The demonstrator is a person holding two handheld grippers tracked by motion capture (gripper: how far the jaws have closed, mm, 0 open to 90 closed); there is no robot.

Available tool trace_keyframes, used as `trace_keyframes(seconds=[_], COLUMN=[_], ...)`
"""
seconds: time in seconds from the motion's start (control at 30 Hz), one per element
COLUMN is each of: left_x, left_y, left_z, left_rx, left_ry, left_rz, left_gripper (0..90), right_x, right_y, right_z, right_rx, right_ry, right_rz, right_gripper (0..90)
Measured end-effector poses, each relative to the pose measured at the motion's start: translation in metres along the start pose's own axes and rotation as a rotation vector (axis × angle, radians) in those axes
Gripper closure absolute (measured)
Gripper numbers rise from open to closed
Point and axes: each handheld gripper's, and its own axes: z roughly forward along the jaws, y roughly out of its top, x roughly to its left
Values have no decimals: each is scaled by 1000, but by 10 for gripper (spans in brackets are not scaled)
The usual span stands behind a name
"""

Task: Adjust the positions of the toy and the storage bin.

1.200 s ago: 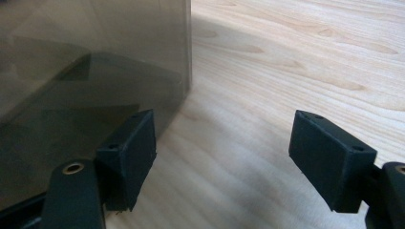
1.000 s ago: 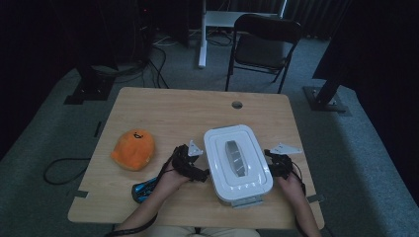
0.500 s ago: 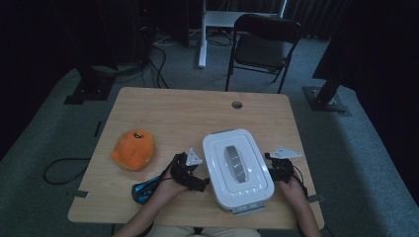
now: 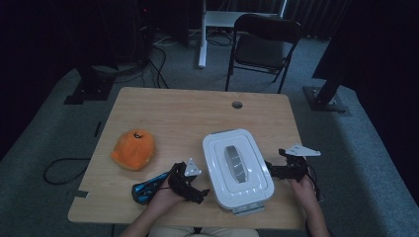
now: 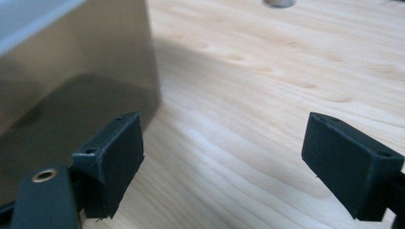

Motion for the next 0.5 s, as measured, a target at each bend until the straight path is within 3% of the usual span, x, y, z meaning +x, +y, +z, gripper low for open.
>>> trace_keyframes(seconds=[0.13,0.27,0.37,0.43,0.5], left_x=[-7,-10,-10,-12,-12], left_y=[-7,-16,-20,-22,-22], left_z=[2,7,10,11,11], left_rx=[-15,-10,2,-2,-7], left_ry=[-40,-40,-31,-19,-34], left_rz=[8,21,25,48,65], left_gripper=[10,10,10,10,10], right_x=[-3,0,3,7,12], right_y=[8,21,33,42,50], right_z=[-14,-27,-36,-43,-48], right_rx=[-5,-14,-32,-53,-66], right_ry=[-42,-71,-76,-64,-50], right_rz=[22,22,43,66,72], right_gripper=[137,133,133,131,130])
